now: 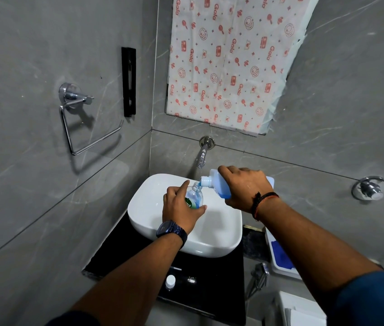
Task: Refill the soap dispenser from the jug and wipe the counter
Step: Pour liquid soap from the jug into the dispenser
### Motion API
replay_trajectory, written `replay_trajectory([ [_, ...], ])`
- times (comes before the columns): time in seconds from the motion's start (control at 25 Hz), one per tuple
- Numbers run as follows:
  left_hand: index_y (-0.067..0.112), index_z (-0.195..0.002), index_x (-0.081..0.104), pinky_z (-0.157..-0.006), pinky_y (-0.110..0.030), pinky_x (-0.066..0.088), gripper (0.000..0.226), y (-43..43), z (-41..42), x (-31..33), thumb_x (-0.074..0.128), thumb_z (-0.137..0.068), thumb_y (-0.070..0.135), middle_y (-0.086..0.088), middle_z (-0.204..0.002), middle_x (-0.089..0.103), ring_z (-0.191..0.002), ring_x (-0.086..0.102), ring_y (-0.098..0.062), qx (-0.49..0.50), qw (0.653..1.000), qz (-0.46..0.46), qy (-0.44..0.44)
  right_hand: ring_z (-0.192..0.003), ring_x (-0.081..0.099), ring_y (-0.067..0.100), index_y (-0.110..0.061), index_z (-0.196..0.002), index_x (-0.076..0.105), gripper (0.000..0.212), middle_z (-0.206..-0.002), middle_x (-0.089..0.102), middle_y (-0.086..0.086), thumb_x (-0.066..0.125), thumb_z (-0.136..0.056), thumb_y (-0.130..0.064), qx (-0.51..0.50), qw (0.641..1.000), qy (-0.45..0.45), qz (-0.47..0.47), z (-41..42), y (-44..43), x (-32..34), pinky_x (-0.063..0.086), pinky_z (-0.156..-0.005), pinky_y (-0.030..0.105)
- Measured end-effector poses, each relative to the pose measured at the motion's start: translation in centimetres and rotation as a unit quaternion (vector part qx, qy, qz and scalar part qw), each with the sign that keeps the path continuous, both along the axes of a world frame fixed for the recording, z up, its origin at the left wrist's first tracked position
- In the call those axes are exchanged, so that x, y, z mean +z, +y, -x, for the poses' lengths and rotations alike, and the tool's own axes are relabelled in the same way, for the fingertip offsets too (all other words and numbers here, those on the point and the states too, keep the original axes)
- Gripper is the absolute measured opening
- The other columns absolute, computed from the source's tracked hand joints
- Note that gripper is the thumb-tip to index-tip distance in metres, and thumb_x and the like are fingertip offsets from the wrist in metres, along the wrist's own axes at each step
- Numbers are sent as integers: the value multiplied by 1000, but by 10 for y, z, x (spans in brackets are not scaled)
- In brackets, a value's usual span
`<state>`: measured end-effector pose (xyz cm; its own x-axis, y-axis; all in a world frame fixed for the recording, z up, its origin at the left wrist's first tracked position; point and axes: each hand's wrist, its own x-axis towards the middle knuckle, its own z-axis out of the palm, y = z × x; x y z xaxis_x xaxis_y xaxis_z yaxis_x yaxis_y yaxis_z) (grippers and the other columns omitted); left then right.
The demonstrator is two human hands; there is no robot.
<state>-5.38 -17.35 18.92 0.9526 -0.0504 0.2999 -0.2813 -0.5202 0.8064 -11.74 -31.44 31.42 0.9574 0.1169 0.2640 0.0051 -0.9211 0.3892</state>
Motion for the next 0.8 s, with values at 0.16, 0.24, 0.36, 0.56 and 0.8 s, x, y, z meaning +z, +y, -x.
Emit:
replay_trajectory([
  [0.16,28,-132,42,-85,-34,48,87,0,0,0,84,-57,42,-3,-117,45,-108,46,-23,1,1000,-1,-5,-92,61,28,-21,-127,35,65,-117,61,4,71,-74,-34,-5,1000,6,1,1,1,1,49,-70,35],
  [0.24,28,-132,42,-85,-35,49,87,-1,0,0,84,-57,42,-3,-117,45,-108,46,-22,0,1000,0,-5,-92,61,28,-21,-127,35,66,-117,61,5,71,-74,-33,-5,1000,6,-1,0,1,1,49,-70,35],
  [0.36,28,-132,42,-85,-35,50,88,-2,-2,0,84,-57,43,-3,-117,45,-108,46,-22,1,1000,-2,-4,-91,61,28,-21,-126,36,65,-116,62,4,71,-73,-33,-2,1000,3,0,0,0,1,48,-69,34],
  [0.56,28,-132,41,-84,-34,50,88,-4,-3,-1,83,-57,44,-3,-118,45,-109,46,-22,6,1000,-9,-1,-92,61,28,-22,-126,35,66,-116,62,4,72,-72,-34,-4,1000,3,-3,-2,-1,0,49,-70,36],
  [0.8,27,-132,41,-84,-36,51,88,-3,-3,0,84,-57,43,-3,-118,45,-108,46,-22,4,1000,-6,-2,-90,61,28,-22,-125,36,66,-115,62,4,72,-71,-34,0,1000,0,-2,-4,-3,-1,49,-69,36],
])
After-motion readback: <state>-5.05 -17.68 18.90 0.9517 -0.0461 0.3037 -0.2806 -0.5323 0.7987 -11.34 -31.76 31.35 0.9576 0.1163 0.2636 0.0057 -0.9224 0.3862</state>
